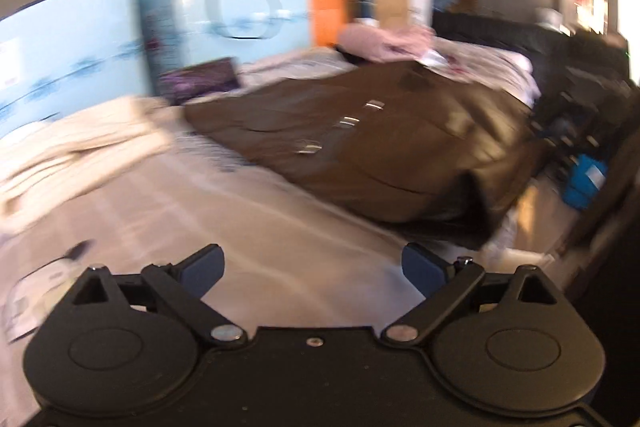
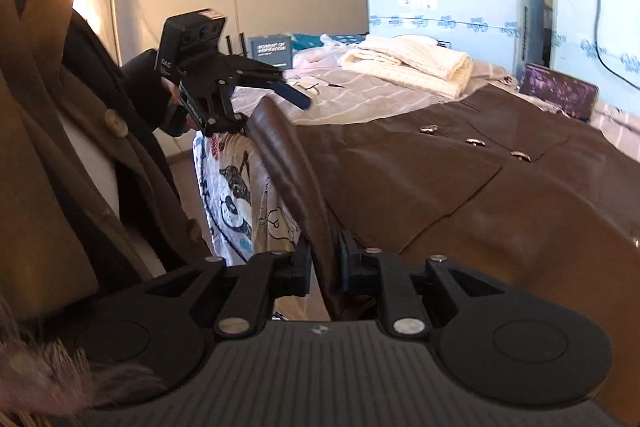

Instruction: Fold clothes

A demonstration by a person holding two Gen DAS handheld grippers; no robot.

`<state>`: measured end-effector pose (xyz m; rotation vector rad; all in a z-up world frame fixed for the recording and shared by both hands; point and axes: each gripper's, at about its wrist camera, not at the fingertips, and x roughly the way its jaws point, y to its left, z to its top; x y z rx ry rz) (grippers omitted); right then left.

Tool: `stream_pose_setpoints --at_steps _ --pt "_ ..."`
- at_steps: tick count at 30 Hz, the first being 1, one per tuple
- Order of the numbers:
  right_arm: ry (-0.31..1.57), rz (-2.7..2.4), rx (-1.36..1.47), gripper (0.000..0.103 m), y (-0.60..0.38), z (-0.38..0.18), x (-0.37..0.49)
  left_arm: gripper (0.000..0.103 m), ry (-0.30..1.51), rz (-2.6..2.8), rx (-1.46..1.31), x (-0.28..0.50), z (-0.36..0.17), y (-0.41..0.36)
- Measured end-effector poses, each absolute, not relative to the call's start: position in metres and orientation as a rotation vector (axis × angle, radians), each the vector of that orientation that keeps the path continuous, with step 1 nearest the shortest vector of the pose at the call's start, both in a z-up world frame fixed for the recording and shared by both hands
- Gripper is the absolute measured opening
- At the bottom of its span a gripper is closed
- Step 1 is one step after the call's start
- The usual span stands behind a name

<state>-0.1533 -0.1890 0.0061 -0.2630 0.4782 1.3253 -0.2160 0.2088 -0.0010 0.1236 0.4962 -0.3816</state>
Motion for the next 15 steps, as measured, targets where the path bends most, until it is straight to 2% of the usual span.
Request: stream_pose_setpoints --at_steps 1,2,4,5,7,10,13,15 --pt "0.471 1.320 -0.257 0.026 -0.191 0.007 -0.153 0.100 0.460 -0.349 0.059 -0.213 0.003 0.216" --pt "0.462 1.313 -0.253 0.042 -0.192 0.008 -0.151 0.101 0.427 -0.321 -0.010 -0.207 0.007 0.223" --pt "0.435 1.298 -0.255 0.060 -0.192 0.013 -0.146 0.103 0.431 -0.286 -0.149 -0.176 0.009 0.224" --pt "0.422 1.290 -0.255 0.064 -0.193 0.016 -0.143 0.103 0.448 -0.270 -0.213 -0.157 0.009 0.223" --pt "0.413 1.272 -0.250 0.065 -0.197 0.019 -0.137 0.103 0.484 -0.233 -0.314 -0.121 0.007 0.218" --pt "0.366 1.211 -0.228 0.070 -0.216 0.030 -0.125 0.102 0.566 -0.145 -0.269 -0.080 -0.005 0.198" --pt "0.296 1.034 -0.143 0.084 -0.246 0.045 -0.091 0.100 0.637 -0.058 -0.211 -0.043 -0.017 0.178" --pt "0.315 0.861 -0.049 0.084 -0.265 0.047 -0.050 0.100 0.649 -0.019 -0.103 -0.041 -0.021 0.163"
